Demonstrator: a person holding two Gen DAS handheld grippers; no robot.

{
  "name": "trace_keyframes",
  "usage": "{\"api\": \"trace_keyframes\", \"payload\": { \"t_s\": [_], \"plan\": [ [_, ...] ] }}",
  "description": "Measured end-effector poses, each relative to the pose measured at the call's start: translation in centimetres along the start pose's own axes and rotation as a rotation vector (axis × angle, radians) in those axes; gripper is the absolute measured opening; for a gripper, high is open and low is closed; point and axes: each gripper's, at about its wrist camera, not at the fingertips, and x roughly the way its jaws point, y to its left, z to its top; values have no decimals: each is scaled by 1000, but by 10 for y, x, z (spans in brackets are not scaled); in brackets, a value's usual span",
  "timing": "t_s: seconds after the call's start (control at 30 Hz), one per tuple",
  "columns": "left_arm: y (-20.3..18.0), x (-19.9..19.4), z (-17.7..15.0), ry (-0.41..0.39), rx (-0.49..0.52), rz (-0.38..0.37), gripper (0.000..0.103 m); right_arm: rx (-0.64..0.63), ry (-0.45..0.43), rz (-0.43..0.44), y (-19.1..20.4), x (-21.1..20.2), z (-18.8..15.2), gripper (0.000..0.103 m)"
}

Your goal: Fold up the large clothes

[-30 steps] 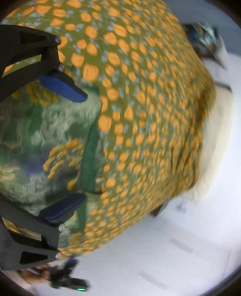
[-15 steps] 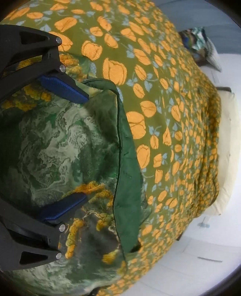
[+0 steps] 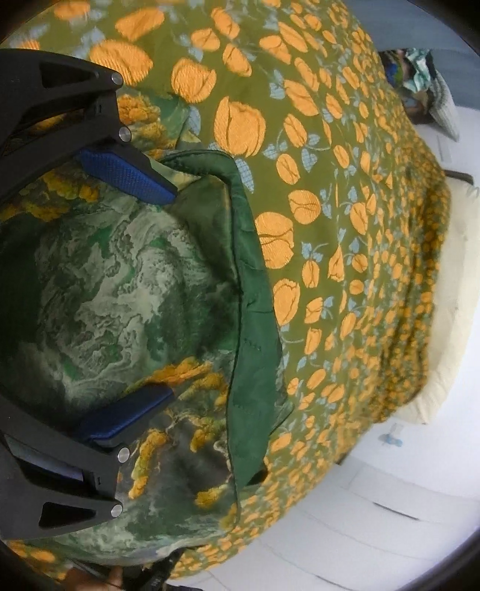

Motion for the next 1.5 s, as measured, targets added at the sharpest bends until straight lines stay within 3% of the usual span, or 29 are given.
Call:
{"api": "trace_keyframes", "payload": {
  "t_s": [0.07, 0.17, 0.23, 0.3, 0.37, 0.43, 0.5, 0.53, 0.6, 0.63, 0.73, 0.8, 0.83, 0.87, 0.93, 1.0, 1.07, 1.13, 1.23, 1.33, 1.37, 1.43, 1.5],
  "plan": [
    [-11, -27, 10, 24, 9, 17, 97, -1, 11, -1, 0, -1, 2, 103],
    [-38, -82, 17, -49, 29, -72, 97, 9, 43, 0, 2, -8, 11, 103],
    [-76, -115, 18, -112, 119, -128, 101, 20, 41, 2, 6, -23, 19, 103],
    [-117, -123, 12, -121, 225, -154, 102, 33, 9, 18, 12, -48, 26, 103],
    [-159, -106, -4, -82, 350, -141, 102, 33, -23, 59, 21, -78, 29, 102],
    [-180, -65, -23, 2, 419, -43, 102, -2, -53, 85, 33, -113, 25, 103],
    [-176, 5, -48, 213, 404, 48, 103, -38, -73, 93, 40, -143, 13, 102],
    [-170, 19, -55, 227, 380, 32, 103, -42, -87, 98, 42, -160, 1, 103],
    [-166, 14, -57, 144, 366, 7, 103, -22, -103, 91, 37, -177, -18, 103],
    [-167, 9, -56, 141, 357, 13, 103, 0, -111, 74, 29, -185, -34, 103],
    [-175, -23, -53, 120, 360, 39, 101, 80, -125, -3, 0, -190, -73, 103],
    [-181, -61, -56, 45, 377, -16, 101, 156, -114, -54, -21, -188, -91, 103],
    [-184, -74, -60, 16, 384, -43, 102, 224, -79, -53, -35, -184, -93, 103],
    [-186, -85, -66, -13, 392, -69, 102, 303, -85, -18, -48, -183, -89, 103],
    [-191, -91, -79, -39, 392, -109, 103, 339, -132, 4, -57, -186, -85, 103],
    [-200, -67, -100, 22, 386, -173, 103, 337, -111, 16, -58, -178, -81, 103],
    [-207, -28, -117, 156, 416, -154, 103, 378, -64, 67, -61, -165, -87, 103],
    [-213, -20, -126, 134, 483, -118, 103, 429, 2, 101, -67, -150, -95, 103],
    [-216, -37, -113, 167, 474, -138, 102, 501, 78, 156, -77, -125, -103, 103],
    [-221, -71, -81, 156, 427, -219, 100, 497, 41, 226, -71, -119, -95, 52],
    [-228, -88, -64, 140, 410, -277, 100, 457, 23, 199, -62, -123, -89, 44],
    [-244, -108, -44, 143, 405, -370, 100, 368, -29, 180, -40, -140, -79, 39],
    [-274, -125, -24, 196, 427, -482, 100, 243, -111, 159, -3, -167, -70, 38]
  ]
}}
